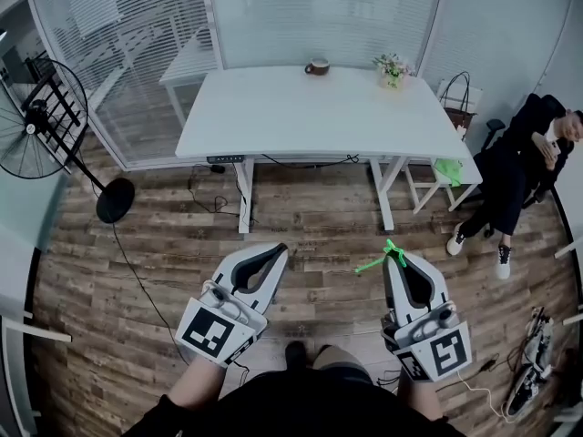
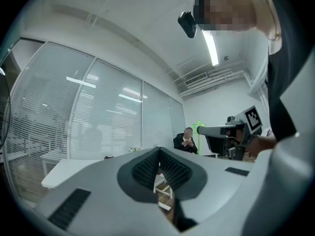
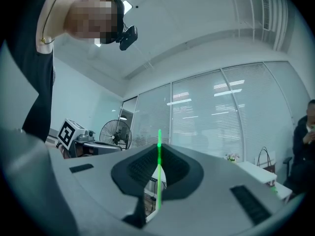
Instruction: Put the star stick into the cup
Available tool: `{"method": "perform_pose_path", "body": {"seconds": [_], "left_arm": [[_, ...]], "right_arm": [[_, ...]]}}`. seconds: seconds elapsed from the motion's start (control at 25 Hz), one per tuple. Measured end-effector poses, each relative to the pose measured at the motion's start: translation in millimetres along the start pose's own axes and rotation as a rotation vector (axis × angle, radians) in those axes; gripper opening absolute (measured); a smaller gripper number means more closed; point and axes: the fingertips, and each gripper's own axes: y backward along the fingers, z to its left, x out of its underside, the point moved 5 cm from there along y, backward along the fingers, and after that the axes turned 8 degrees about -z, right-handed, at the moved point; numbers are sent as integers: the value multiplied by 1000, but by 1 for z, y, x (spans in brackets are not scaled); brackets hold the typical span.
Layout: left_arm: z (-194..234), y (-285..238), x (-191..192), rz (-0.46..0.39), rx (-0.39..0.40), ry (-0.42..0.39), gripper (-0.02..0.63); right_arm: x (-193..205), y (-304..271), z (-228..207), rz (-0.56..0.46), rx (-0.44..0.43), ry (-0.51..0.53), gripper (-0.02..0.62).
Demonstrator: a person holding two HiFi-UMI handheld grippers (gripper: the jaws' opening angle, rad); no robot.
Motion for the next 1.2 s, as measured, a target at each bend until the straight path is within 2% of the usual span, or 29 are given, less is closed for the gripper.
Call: {"method": "perform_pose_path", "body": {"seconds": [0.64,0.92,1.08,1.2], "left_arm": [[5,-7,4,-14,14,2,14],[15,-35,9,-24,3,-1,14],[22,-57,14,-28,-1,-6,14],[30,-75,18,-26,-5,-11,14]], "right_arm": [[3,-1,-3,10,11,25,20],[11,-14,-30,-1,8,21,20],[24,-18,-57,32,15,60,20],[29,-32,-75,19,7,49,20]]}}
